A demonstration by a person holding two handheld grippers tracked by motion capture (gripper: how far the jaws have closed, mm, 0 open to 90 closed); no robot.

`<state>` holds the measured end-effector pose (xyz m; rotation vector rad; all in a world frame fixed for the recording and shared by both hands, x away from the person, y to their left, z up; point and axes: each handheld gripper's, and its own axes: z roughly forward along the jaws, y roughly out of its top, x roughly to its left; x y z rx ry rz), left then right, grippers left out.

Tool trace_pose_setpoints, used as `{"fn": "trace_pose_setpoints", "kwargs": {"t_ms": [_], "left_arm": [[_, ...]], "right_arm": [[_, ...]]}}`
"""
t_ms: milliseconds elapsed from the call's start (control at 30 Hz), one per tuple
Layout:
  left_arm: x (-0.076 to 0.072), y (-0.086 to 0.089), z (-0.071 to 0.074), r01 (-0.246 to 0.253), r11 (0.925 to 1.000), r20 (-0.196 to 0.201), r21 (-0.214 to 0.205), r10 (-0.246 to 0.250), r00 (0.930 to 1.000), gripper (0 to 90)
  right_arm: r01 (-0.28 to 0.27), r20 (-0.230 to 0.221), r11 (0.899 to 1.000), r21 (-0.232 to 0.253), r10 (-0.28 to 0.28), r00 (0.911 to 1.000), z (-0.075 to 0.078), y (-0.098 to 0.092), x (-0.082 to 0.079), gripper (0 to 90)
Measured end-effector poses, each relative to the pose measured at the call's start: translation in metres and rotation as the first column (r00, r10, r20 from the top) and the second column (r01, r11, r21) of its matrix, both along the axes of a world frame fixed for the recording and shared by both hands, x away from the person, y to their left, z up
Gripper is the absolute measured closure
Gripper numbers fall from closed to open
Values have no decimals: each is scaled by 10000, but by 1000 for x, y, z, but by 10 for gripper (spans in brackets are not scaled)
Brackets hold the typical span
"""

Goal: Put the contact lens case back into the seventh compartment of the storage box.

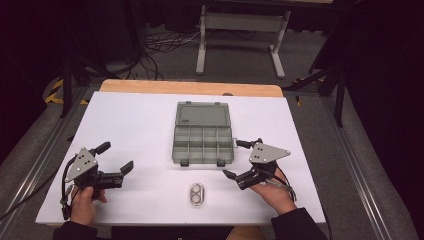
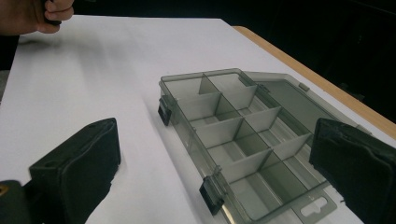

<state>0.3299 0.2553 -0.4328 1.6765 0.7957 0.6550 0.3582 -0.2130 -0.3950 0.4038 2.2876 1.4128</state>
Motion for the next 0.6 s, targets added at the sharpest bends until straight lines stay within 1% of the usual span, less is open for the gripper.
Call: {"fn": "trace_pose_setpoints", "kwargs": {"t_ms": [300, 600], "left_arm": [[0, 0, 0, -6, 10000, -14, -47, 6, 10000, 13], [0, 1, 0, -2, 10000, -9, -19, 2, 10000, 13]], "right_arm": [[-456, -5, 9989, -140, 456, 9990, 7, 16, 4, 26], [-933, 12, 9951, -336, 934, 9956, 11, 34, 7, 26]]}}
